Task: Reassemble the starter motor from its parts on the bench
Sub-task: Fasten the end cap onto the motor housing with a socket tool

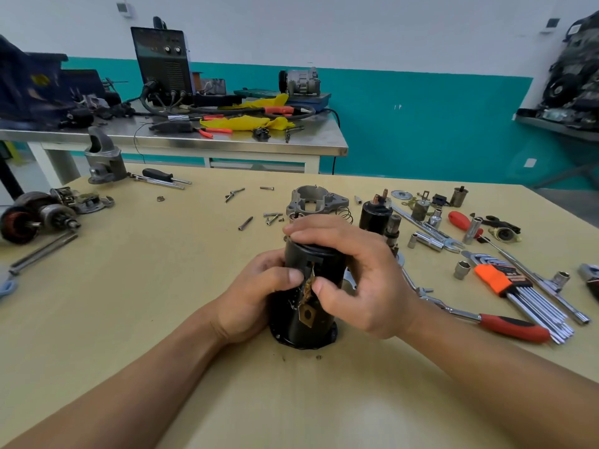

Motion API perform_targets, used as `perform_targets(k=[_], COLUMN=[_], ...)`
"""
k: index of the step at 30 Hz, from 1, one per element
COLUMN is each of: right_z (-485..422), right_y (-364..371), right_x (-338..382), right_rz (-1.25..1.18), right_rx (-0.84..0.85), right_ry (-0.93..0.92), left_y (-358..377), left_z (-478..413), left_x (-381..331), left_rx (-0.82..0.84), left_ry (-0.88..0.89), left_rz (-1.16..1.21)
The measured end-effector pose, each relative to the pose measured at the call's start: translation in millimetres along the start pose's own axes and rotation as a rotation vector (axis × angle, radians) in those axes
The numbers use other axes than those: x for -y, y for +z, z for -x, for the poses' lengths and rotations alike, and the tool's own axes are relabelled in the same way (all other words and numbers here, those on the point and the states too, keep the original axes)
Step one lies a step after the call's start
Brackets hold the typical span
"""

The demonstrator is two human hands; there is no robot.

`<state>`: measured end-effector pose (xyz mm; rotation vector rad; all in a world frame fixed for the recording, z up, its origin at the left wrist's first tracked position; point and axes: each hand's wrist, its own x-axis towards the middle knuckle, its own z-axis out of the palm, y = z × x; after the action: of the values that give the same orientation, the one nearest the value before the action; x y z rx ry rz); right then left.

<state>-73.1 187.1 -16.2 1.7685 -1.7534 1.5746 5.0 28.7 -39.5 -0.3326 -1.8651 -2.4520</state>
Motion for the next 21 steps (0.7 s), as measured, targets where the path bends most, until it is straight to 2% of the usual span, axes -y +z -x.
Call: perform_targets(k=[6, 12, 21], right_z=[1, 7, 13], right_y=[2, 11, 18], right_x=[-5, -7, -10], right_rz=[-0.002, -0.025, 0.032], right_rx=[0.036, 0.058, 0.029], right_ry=[0.014, 0.033, -0.003], left_y=[0, 11, 12], left_z=[5, 2, 1], left_x=[-10, -6, -7], left_rx=[0.036, -0.059, -0.057], left_ry=[-0.044, -0.051, 0.019], left_rz=[-0.001, 0.004, -0.021])
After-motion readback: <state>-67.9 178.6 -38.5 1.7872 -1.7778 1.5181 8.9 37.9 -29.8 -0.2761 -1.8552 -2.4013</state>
